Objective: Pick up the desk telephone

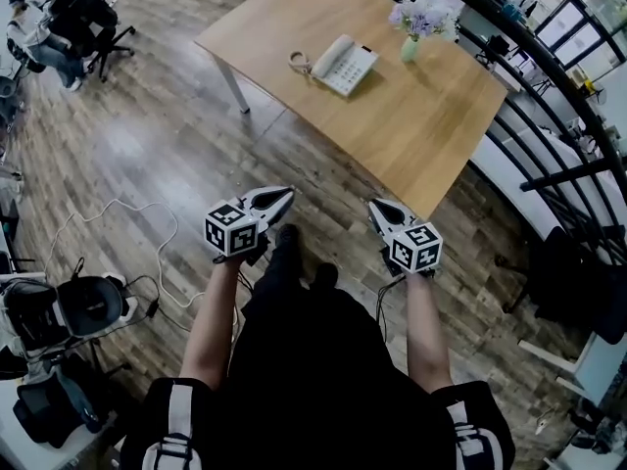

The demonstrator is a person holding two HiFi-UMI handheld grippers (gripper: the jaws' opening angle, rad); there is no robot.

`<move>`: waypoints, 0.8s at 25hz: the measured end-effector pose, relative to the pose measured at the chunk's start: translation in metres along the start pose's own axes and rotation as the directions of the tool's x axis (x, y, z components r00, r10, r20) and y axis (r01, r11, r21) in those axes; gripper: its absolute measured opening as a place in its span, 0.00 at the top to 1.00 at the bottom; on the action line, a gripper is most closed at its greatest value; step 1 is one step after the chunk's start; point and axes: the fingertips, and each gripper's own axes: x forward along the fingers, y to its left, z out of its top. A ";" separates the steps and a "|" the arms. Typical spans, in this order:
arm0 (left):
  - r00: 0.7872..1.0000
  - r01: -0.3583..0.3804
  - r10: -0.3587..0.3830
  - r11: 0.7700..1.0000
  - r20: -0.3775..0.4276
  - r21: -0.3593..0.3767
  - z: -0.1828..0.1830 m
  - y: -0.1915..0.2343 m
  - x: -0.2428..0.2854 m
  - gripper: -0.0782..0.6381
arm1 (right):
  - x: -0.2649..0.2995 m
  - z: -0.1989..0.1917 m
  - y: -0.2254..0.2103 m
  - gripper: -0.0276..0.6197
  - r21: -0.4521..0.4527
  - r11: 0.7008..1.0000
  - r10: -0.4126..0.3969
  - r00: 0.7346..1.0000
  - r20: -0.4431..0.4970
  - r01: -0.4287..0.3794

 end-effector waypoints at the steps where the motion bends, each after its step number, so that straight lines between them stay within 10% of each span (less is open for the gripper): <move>1: 1.000 0.001 -0.001 1.000 0.000 -0.003 0.001 0.006 -0.001 0.86 | 0.008 0.000 0.001 0.92 -0.006 1.000 0.000 1.000 -0.011 -0.001; 20: 0.987 0.159 -0.158 0.987 -0.031 0.010 0.062 0.135 0.009 0.86 | 0.125 0.067 -0.005 0.92 -0.001 0.989 -0.147 0.989 -0.037 0.147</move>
